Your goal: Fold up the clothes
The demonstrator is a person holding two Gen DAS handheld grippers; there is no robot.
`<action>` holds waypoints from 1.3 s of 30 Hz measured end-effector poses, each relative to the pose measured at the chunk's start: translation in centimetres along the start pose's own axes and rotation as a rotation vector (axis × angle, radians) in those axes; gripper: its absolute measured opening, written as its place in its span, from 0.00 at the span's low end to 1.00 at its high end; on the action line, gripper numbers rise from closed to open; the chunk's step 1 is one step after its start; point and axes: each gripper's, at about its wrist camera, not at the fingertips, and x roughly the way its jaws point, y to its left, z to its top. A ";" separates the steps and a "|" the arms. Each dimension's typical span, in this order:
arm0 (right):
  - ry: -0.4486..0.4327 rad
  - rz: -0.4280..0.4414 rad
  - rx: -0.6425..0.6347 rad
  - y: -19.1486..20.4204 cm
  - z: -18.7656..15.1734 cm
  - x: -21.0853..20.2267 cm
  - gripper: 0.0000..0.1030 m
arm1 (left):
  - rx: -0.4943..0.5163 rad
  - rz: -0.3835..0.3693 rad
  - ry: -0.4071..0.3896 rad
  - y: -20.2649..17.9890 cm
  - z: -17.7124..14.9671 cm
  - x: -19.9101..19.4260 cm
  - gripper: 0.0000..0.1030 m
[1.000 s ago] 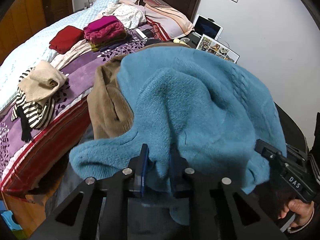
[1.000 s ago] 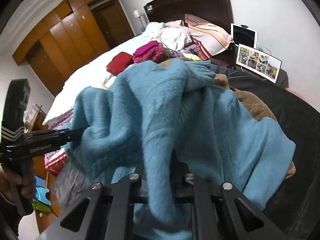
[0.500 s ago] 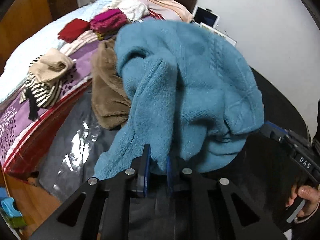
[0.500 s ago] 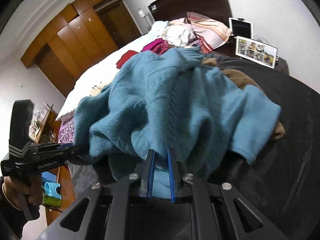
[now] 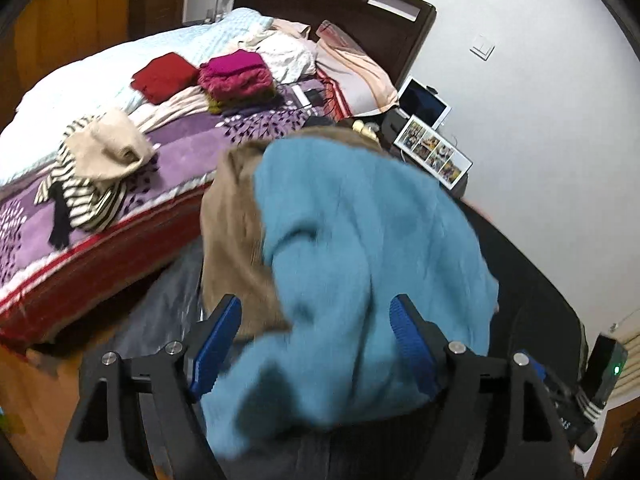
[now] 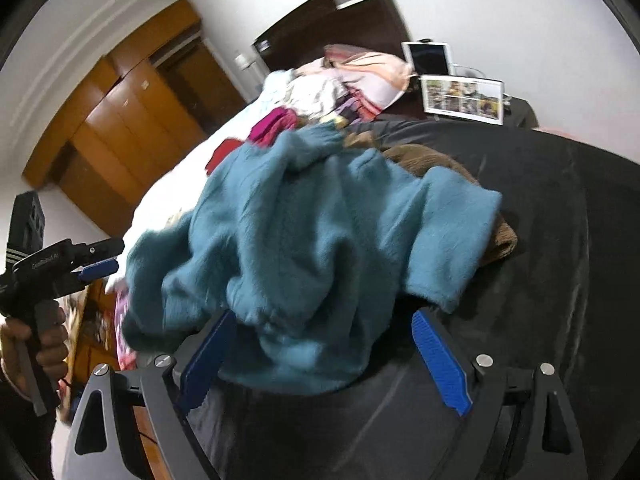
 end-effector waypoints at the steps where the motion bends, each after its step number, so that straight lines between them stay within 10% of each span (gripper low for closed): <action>1: -0.004 -0.004 0.018 0.1 0.5 0.2 0.89 | 0.003 -0.008 0.006 0.0 1.2 0.7 0.78; 11: -0.034 -0.061 0.005 3.1 3.3 3.1 0.89 | 0.117 0.013 0.045 0.4 12.2 10.5 0.79; 18: -0.001 -0.114 0.049 2.1 2.5 3.8 0.89 | 0.278 -0.140 0.106 -0.7 16.8 17.0 0.79; 29: 0.013 -0.135 0.083 0.9 3.7 5.0 0.89 | 0.238 -0.348 0.328 0.5 17.8 23.0 0.81; 39: 0.032 -0.110 0.081 1.2 5.1 7.5 0.89 | 0.306 -0.552 0.440 0.1 13.9 20.2 0.81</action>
